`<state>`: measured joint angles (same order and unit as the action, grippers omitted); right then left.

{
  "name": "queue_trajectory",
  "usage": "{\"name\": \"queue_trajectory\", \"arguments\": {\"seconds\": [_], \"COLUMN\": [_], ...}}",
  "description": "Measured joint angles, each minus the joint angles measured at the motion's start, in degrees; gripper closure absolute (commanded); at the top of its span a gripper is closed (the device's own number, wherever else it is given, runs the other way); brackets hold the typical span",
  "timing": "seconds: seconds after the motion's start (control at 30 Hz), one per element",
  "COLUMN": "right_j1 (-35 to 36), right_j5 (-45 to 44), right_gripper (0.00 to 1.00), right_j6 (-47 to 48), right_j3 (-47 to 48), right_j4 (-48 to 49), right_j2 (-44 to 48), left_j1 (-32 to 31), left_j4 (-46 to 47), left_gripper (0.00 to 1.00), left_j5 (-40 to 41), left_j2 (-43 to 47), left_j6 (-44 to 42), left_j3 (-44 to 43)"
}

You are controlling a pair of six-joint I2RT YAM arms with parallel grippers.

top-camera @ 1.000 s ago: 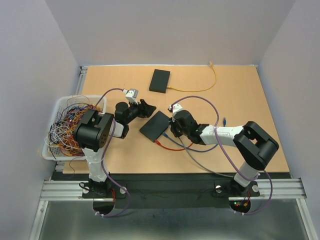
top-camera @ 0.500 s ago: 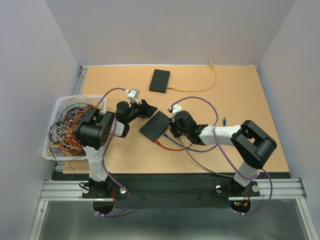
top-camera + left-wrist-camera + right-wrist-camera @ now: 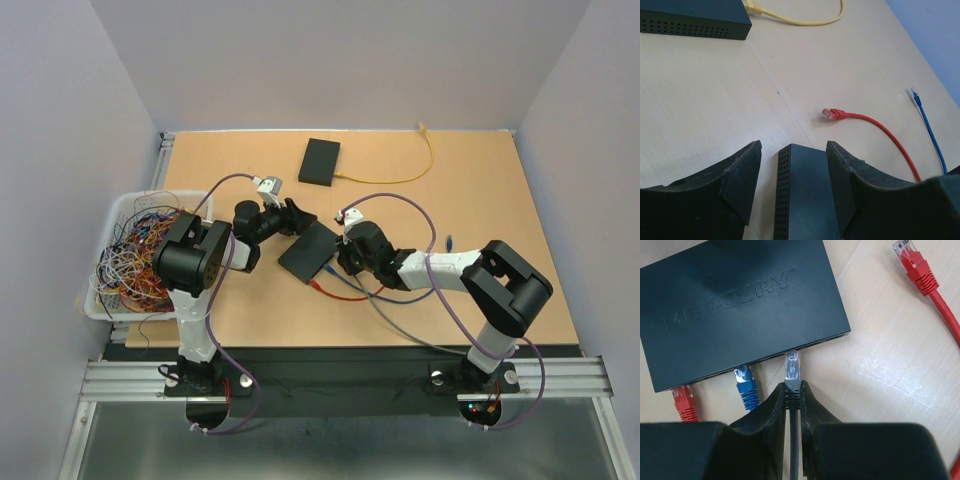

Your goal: Insert the plug into the switch port

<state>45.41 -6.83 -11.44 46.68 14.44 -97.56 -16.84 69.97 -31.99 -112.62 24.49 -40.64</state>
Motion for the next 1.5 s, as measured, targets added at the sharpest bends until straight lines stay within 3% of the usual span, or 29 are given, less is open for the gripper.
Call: {"name": "queue_trajectory", "arguments": {"seconds": [0.7,1.5], "right_j1": [-0.02,-0.02], "right_j5": [0.46,0.59], "right_gripper": [0.99,1.0], "right_j6": [-0.44,-0.42], "right_j3": [-0.02,0.33], "right_j4": [7.1,10.73], "right_j2": [-3.54,-5.79], "left_j1": [-0.02,-2.21], "left_j4": [-1.11,-6.01], "left_gripper": [0.38,0.39], "left_j5": [-2.89,3.89], "left_j2": [-2.43,-2.75], "left_j6": [2.21,2.4], "left_j3": [-1.07,-3.1]}}
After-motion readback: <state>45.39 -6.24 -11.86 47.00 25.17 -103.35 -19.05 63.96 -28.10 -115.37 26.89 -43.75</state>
